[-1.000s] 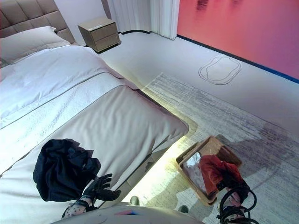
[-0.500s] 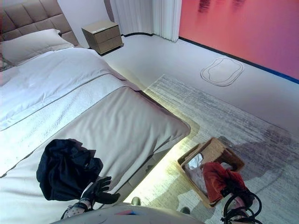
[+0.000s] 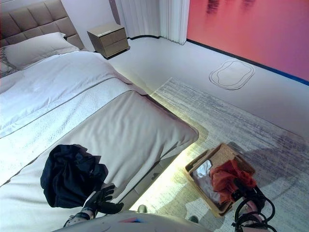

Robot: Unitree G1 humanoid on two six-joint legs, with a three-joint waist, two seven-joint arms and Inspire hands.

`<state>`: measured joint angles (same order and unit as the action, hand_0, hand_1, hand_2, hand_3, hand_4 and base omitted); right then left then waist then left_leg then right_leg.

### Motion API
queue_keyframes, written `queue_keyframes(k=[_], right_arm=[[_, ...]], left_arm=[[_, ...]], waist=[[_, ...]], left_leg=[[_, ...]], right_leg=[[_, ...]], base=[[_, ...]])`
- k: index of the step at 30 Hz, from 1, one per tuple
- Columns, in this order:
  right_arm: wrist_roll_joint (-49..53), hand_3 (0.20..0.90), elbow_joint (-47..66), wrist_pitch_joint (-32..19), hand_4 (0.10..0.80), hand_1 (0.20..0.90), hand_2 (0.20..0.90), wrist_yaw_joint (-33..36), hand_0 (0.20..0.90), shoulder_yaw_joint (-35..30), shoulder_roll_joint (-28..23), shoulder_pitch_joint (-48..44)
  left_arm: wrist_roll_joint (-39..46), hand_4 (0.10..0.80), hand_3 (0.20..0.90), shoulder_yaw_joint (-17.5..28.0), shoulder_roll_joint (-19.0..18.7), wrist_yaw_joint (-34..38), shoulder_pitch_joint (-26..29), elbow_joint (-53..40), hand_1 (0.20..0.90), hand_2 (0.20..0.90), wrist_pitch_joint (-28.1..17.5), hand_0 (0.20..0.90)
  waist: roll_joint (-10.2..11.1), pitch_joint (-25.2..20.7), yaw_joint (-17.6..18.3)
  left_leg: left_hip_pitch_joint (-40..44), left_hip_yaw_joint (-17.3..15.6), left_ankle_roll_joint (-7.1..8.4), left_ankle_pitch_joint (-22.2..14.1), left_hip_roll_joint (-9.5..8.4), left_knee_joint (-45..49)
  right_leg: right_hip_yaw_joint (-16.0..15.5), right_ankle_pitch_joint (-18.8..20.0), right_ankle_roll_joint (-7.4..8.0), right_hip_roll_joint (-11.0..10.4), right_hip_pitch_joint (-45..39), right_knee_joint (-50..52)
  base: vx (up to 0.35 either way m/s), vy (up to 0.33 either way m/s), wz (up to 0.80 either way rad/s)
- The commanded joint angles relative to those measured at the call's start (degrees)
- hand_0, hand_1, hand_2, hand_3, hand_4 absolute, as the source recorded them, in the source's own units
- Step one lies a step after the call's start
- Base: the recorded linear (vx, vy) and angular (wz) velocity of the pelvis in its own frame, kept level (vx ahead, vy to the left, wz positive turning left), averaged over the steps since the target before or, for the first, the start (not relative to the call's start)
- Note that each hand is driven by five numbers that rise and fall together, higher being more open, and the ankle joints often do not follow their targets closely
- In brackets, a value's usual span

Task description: Pick up the clothes from the bed and place them into the basket

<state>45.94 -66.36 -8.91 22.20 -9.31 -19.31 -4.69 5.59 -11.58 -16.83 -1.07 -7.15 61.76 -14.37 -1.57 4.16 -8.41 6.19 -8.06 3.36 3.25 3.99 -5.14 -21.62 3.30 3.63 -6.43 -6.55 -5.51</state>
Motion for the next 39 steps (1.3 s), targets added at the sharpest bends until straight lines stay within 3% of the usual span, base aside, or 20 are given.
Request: queue_keyframes(k=[1, 23, 27, 30, 36, 38, 39], right_arm=[[-1.6, 0.900, 1.7, -4.1, 0.800, 0.900, 0.900, -0.5, 0.900, -2.5, -4.5, -3.9], [-8.1, 0.900, -6.9, -0.4, 0.800, 0.900, 0.900, -5.7, 0.900, 4.7, 2.7, -0.2], [-19.1, 0.900, -7.7, 0.7, 0.800, 0.900, 0.900, -7.6, 0.900, 9.0, 3.6, 0.0], [-30.1, 0.900, -6.6, 1.0, 0.800, 0.900, 0.900, -6.3, 0.900, 15.8, 3.8, -1.0], [-39.5, 0.900, -2.8, 2.2, 0.800, 0.900, 0.900, -8.5, 0.900, 25.0, 3.4, -2.3], [-41.5, 0.900, -1.0, 2.4, 0.800, 0.900, 0.900, -8.7, 0.900, 26.0, 3.4, -1.9], [-41.4, 0.900, -0.3, 2.2, 0.800, 0.900, 0.900, -8.4, 0.900, 26.0, 3.3, -1.3]], left_arm=[[0.7, 0.800, 0.900, -2.1, -1.9, -0.5, 3.9, 2.3, 0.900, 0.900, -4.0, 0.900], [1.1, 0.800, 0.900, -1.5, -0.4, 0.0, 5.0, 3.4, 0.900, 0.900, -4.5, 0.900], [2.2, 0.800, 0.900, -1.3, 0.4, 0.7, 5.5, 3.6, 0.900, 0.900, -4.3, 0.900], [2.0, 0.800, 0.900, -1.0, 0.7, 0.6, 6.1, 3.9, 0.900, 0.900, -4.1, 0.900], [1.7, 0.800, 0.900, 0.1, 0.6, -0.4, 5.5, 3.9, 0.900, 0.900, -4.1, 0.900], [0.4, 0.800, 0.900, 0.4, 0.6, -1.1, 5.3, 4.2, 0.900, 0.900, -4.6, 0.900], [-1.0, 0.800, 0.900, 0.3, 0.4, -2.0, 5.5, 4.1, 0.900, 0.900, -4.8, 0.900]], waist=[[1.1, 0.3, -1.7], [1.1, 0.4, -1.5], [1.2, 0.8, -2.7], [1.4, 1.1, -4.4], [1.0, 2.6, -8.7], [1.0, 3.2, -8.6], [1.6, 3.2, -7.5]], left_leg=[[-1.4, 2.5, -0.54, -2.5, -1.95, 0.1], [-1.1, 3.0, -0.42, -2.3, -2.09, 0.1], [-1.6, 4.3, 0.11, -1.6, -1.98, 0.1], [-2.6, 6.2, 0.67, -0.7, -1.75, 0.1], [-6.0, 10.0, 2.76, 2.1, -1.24, 0.6], [-7.5, 4.7, 3.36, 2.5, 0.20, 1.9], [-7.6, -0.2, 3.75, 0.6, 1.02, 4.5]], right_leg=[[-1.9, -2.4, 2.53, -1.2, -2.3, 3.5], [-1.5, -2.7, 2.16, -0.7, -2.7, 3.1], [-2.0, -3.1, 1.65, -0.1, -3.2, 2.7], [-3.3, -4.2, 0.90, 0.5, -3.5, 3.1], [-5.9, -7.1, -1.05, 1.9, -4.6, 4.6], [-9.2, -7.3, -1.00, 1.6, -5.2, 4.8], [-10.4, -7.7, -0.68, 1.1, -5.4, 4.6]], base=[[0.000, 0.000, 0.00], [-0.008, 0.000, 0.02], [-0.044, -0.012, 0.06], [-0.054, -0.033, 0.25], [-0.038, 0.005, 0.37], [-0.072, 0.051, 0.43], [-0.148, 0.050, 0.65]])
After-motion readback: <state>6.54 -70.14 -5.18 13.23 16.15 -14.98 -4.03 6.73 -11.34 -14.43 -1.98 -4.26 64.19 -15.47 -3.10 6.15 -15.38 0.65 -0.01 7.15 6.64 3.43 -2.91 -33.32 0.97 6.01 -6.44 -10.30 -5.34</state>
